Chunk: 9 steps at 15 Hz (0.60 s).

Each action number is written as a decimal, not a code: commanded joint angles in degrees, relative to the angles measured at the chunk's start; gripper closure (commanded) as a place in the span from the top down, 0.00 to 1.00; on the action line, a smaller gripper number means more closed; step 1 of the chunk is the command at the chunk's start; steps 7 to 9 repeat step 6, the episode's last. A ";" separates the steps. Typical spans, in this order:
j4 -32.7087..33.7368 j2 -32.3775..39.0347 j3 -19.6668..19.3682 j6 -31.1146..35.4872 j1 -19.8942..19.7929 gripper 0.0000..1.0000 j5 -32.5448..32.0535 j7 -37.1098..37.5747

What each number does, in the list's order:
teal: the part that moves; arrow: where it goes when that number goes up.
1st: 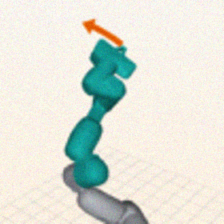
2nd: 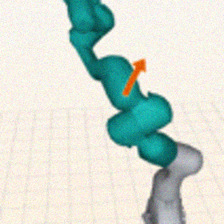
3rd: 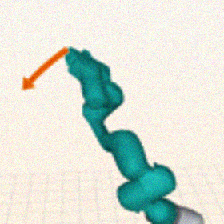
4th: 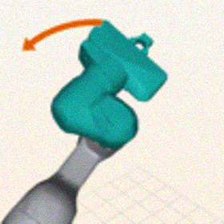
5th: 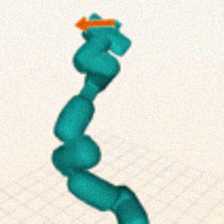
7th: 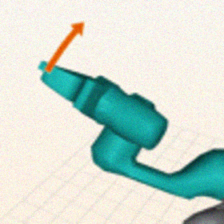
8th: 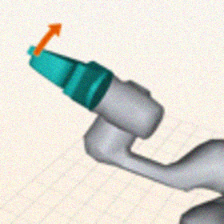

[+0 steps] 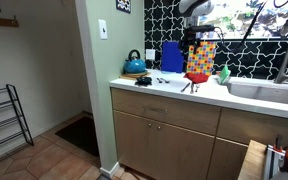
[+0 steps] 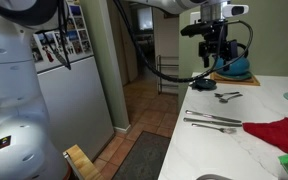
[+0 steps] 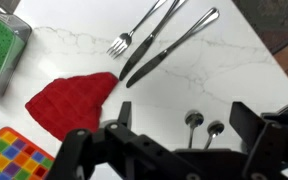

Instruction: Pick up the red towel and move it to the right in front of the checked board

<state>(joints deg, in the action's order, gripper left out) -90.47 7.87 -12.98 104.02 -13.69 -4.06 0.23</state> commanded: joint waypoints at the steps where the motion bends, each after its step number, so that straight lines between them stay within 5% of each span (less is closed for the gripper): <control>1: -2.68 -5.19 1.14 -9.51 0.95 1.00 -2.08 -7.31; 9: 0.52 -2.56 0.82 -7.18 0.57 1.00 -0.47 -4.26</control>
